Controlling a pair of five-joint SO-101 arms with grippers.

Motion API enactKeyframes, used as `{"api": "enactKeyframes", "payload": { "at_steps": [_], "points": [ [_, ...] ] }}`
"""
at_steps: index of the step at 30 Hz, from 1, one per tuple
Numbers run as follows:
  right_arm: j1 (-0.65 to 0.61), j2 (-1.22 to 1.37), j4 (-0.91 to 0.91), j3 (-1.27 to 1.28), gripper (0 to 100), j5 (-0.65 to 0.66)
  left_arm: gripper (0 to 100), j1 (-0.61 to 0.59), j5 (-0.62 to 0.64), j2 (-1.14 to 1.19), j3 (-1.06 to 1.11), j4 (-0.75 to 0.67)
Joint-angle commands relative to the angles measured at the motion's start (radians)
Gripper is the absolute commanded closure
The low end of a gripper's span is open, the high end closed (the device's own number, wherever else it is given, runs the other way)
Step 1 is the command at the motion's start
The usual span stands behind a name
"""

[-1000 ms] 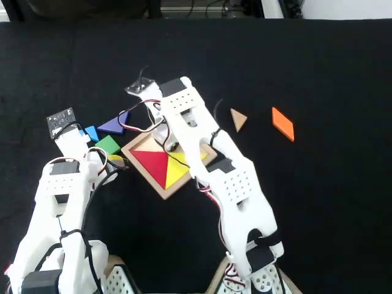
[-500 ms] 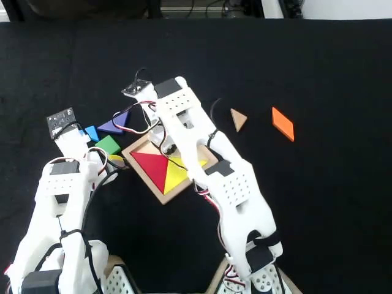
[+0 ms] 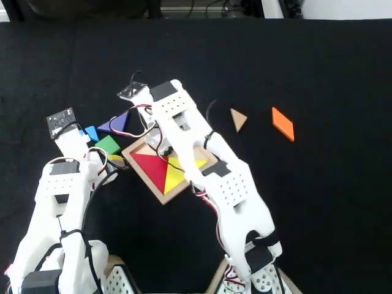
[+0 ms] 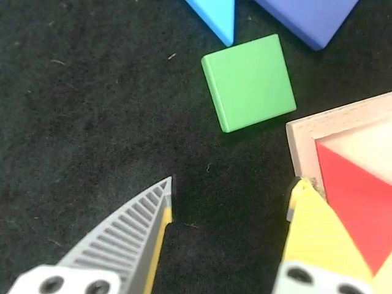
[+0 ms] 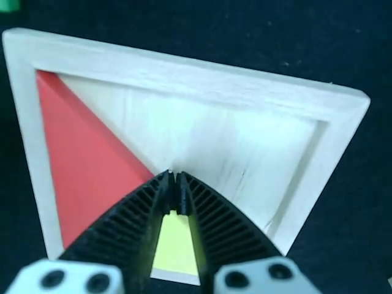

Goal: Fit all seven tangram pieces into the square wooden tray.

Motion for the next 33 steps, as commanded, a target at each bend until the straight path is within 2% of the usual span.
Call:
{"api": "enactKeyframes", "payload": {
  "at_steps": [1, 19, 26, 33],
  "points": [
    [-0.018, -0.012, -0.005, -0.047, 98.8, -0.005, 69, 0.005, 0.011, -0.017, -0.045, -0.011],
    [0.078, 0.061, -0.043, -0.171, 98.8, 0.017, 69, 0.005, 0.011, -0.017, -0.047, -0.012],
    [0.193, 0.088, -0.043, -0.180, 98.8, 0.025, 69, 0.002, 0.011, -0.026, -0.039, -0.049],
    [0.264, 0.088, 0.037, -0.186, 98.8, 0.029, 69, 0.002, 0.012, -0.017, -0.042, -0.084]
  ]
}}
